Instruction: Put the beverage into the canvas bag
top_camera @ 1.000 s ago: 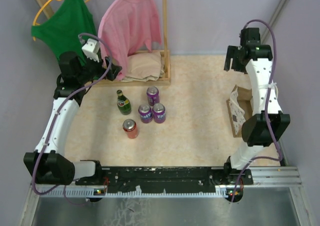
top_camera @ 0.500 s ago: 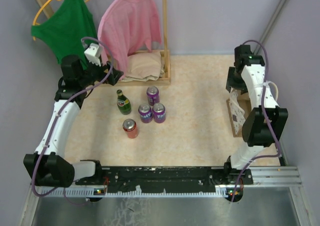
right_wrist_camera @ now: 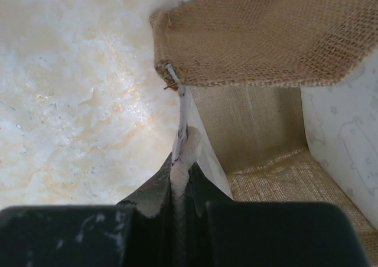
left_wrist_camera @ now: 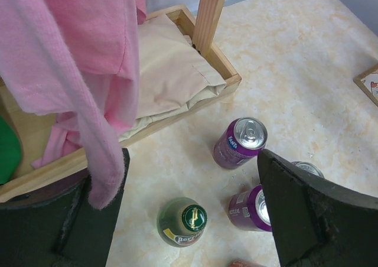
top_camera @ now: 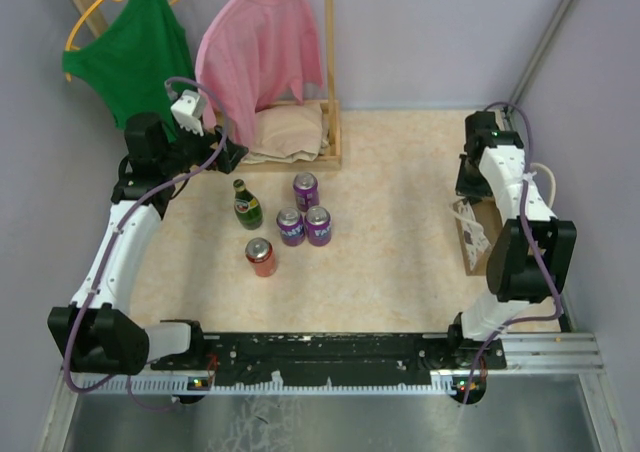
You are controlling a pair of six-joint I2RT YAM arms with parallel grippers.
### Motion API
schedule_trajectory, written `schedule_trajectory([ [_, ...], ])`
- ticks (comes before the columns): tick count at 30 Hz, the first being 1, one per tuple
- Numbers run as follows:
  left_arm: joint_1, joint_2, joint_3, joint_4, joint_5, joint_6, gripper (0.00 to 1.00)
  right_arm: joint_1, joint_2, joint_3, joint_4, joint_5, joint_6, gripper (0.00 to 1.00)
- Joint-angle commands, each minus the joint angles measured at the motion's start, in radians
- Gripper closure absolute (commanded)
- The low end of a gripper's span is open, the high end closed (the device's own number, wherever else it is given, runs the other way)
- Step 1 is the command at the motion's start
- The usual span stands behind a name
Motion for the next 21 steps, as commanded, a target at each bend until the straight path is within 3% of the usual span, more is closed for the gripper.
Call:
schedule_trajectory([
  [1,-0.005,-0.008,-0.008,0.027,0.019,-0.005,0.05,-0.004,-0.084,-0.025,0.020,-0.007,0.021,1.00],
  [10,-0.006,0.006,0.000,0.042,0.041,-0.027,0.06,0.141,-0.129,0.001,-0.049,0.042,0.196,1.00],
  [21,-0.021,-0.020,-0.021,0.030,0.025,-0.017,0.05,0.361,-0.071,0.037,-0.069,0.103,0.416,1.00],
])
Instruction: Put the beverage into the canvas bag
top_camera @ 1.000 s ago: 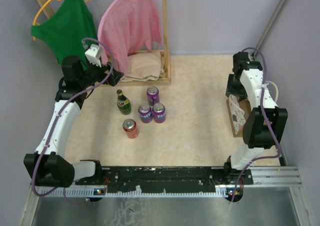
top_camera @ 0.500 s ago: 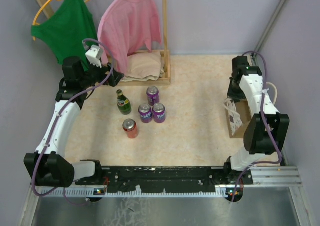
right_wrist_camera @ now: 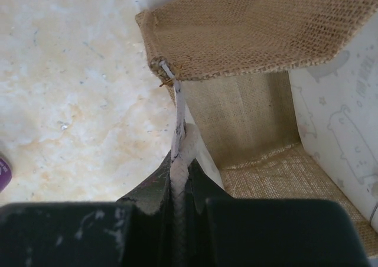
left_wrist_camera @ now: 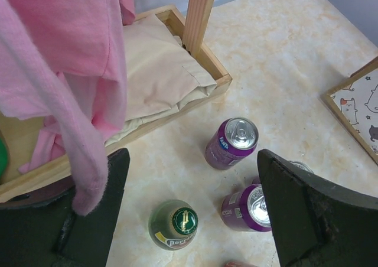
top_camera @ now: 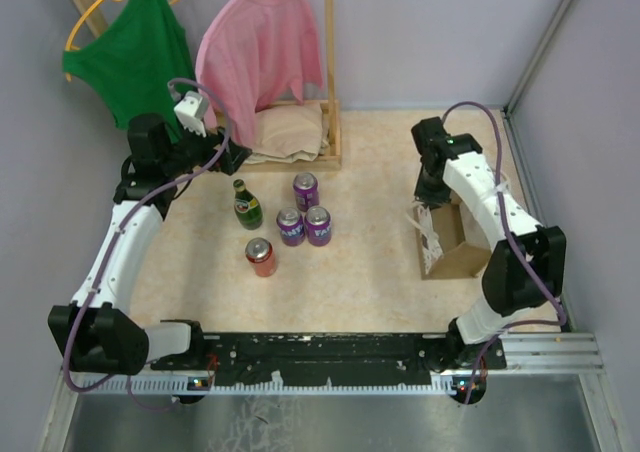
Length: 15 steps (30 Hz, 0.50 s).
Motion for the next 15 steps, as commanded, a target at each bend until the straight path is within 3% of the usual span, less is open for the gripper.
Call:
schedule_trajectory([
  [1,-0.010,-0.024,-0.017,0.016,0.007,-0.002,0.05,0.095,0.019,0.074,-0.014,0.061,0.124,1.00],
  [15,-0.019,-0.046,-0.040,0.016,0.002,-0.009,0.05,0.279,0.201,0.274,0.010,0.017,0.289,1.00],
])
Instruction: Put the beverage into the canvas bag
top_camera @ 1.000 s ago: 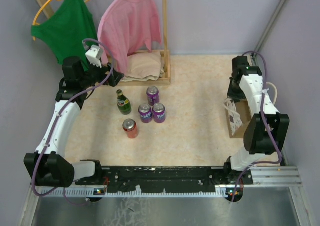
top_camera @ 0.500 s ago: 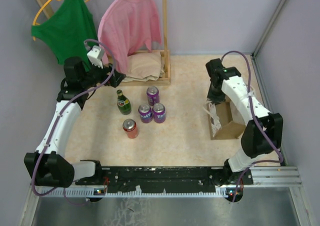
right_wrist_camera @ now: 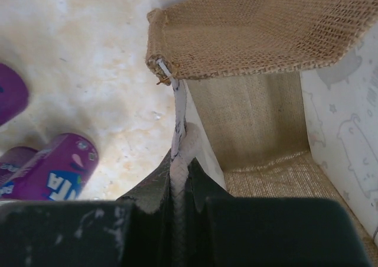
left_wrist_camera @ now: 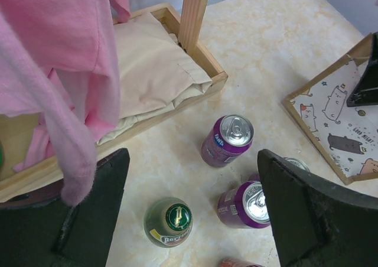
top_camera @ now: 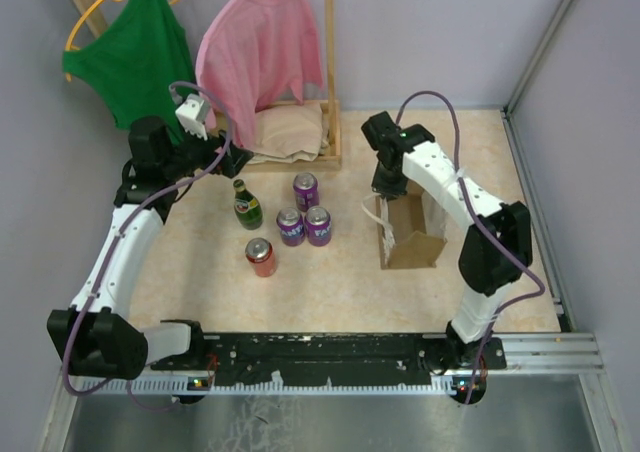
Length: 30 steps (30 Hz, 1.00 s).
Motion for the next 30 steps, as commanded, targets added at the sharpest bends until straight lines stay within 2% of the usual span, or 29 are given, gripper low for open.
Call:
schedule_trajectory([
  [1,-0.006,-0.027,-0.020,0.018,0.003,-0.008,0.05,0.049,0.061,0.113,0.019,-0.011,0.064,1.00],
  [6,-0.008,-0.033,-0.031,0.029,0.004,-0.009,0.05,0.100,0.136,0.186,0.000,-0.051,0.084,1.00],
  [18,-0.018,-0.043,-0.060,0.046,0.022,-0.025,0.04,0.214,0.117,0.175,0.043,-0.057,0.264,1.00],
  [22,-0.019,-0.050,-0.069,0.047,0.023,-0.020,0.04,0.219,0.136,0.193,0.019,-0.041,0.275,1.00],
  [30,-0.019,-0.066,-0.083,0.047,0.012,-0.029,0.04,0.188,0.102,0.121,0.078,-0.027,0.298,0.98],
])
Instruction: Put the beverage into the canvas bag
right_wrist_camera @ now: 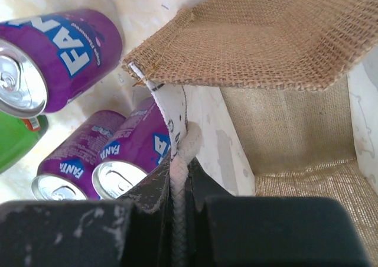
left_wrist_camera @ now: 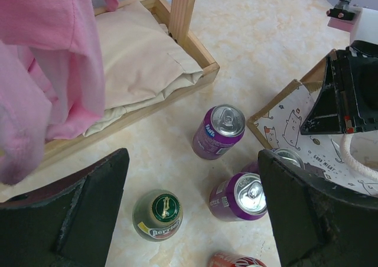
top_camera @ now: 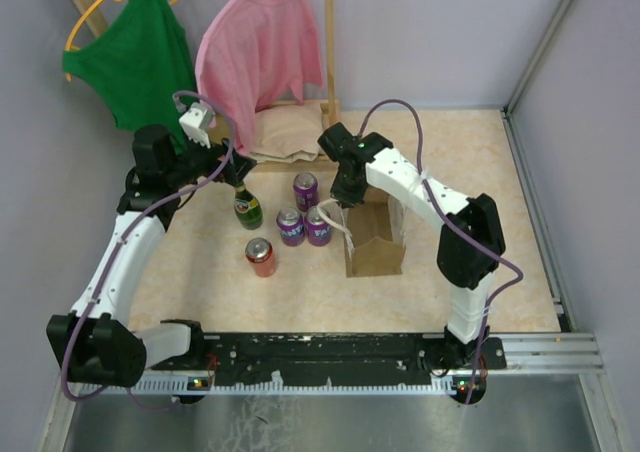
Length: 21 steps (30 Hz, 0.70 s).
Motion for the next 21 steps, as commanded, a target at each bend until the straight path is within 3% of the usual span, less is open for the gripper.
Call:
schedule_trajectory([
  [1,-0.004,-0.032,-0.012,0.024,0.007,-0.007,0.04,-0.026,-0.057,-0.027,0.056,0.038,0.026,0.94],
  [6,-0.005,-0.039,-0.016,0.020,0.001,-0.002,0.04,-0.035,-0.082,-0.004,0.108,-0.018,-0.100,0.69],
  [10,-0.005,-0.036,-0.019,0.022,0.002,-0.002,0.04,-0.017,-0.102,0.035,0.100,0.050,-0.153,0.50],
  [21,-0.003,-0.035,-0.008,0.021,-0.003,0.005,0.04,-0.013,-0.185,0.023,0.094,0.180,-0.204,0.38],
])
